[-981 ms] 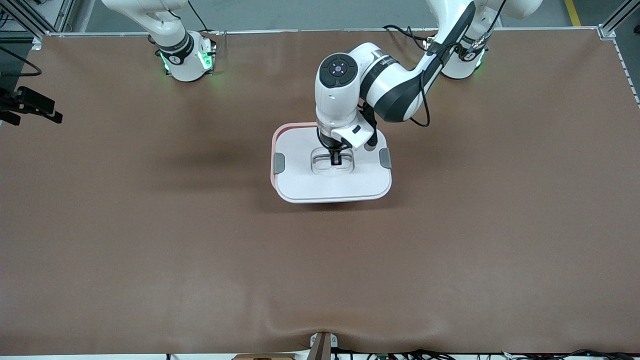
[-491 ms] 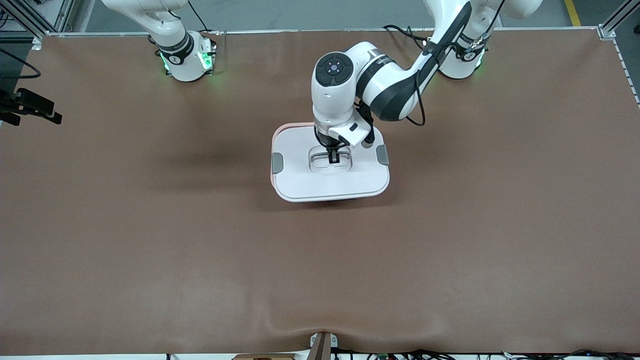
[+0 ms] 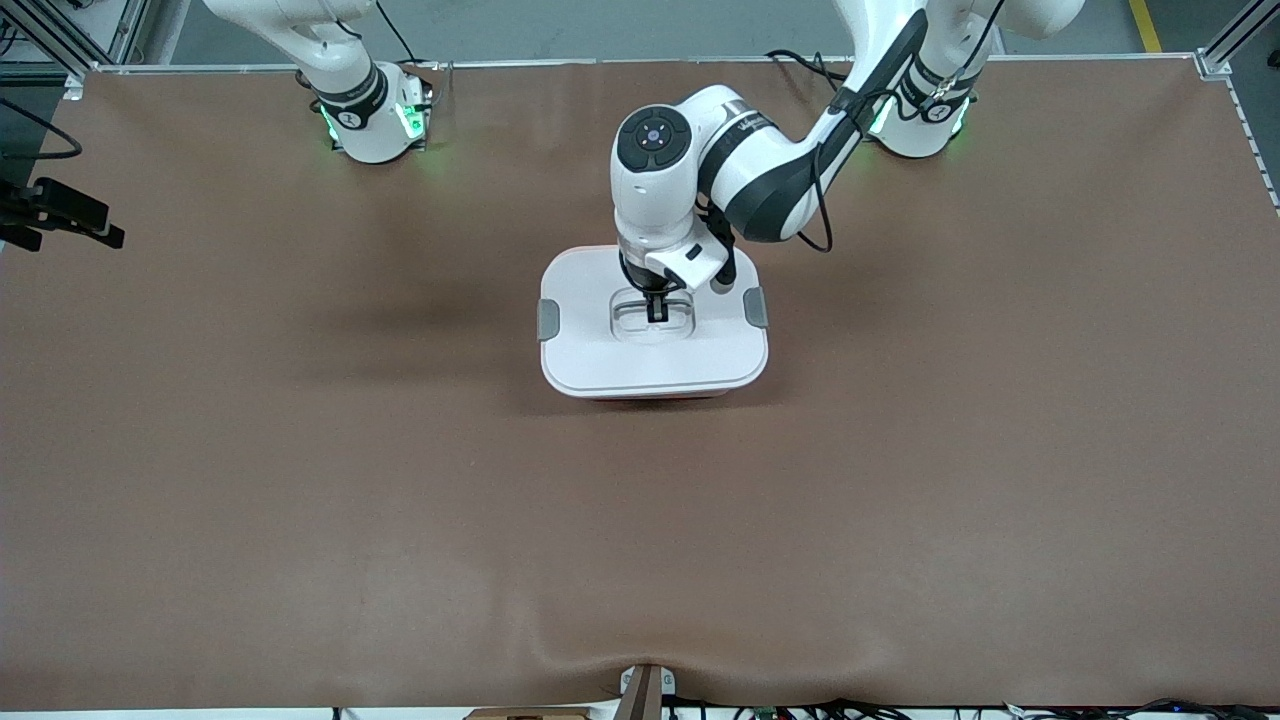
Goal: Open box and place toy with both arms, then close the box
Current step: 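Lower the lid onto the box and press it down with the left gripper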
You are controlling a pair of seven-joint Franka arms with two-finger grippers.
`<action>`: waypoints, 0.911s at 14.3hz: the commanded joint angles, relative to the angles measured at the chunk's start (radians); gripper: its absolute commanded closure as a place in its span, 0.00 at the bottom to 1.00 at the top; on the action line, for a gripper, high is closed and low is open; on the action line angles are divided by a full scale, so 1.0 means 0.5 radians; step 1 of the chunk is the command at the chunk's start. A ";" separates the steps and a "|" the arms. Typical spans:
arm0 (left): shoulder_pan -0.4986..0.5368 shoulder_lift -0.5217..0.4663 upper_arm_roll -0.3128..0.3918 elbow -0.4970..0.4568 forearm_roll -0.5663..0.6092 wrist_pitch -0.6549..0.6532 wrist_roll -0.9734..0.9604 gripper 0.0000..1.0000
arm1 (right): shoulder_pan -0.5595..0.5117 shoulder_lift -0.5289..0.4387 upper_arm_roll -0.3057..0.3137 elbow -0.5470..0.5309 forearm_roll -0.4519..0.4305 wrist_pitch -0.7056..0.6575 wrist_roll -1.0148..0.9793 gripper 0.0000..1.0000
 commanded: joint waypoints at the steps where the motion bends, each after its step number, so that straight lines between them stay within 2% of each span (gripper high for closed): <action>1: -0.004 0.014 0.005 0.036 -0.006 0.029 -0.026 1.00 | -0.023 -0.008 0.016 -0.006 -0.021 -0.008 -0.018 0.00; 13: -0.019 0.057 0.005 0.027 0.004 0.039 -0.026 1.00 | -0.032 -0.011 0.016 -0.021 -0.021 -0.011 -0.024 0.00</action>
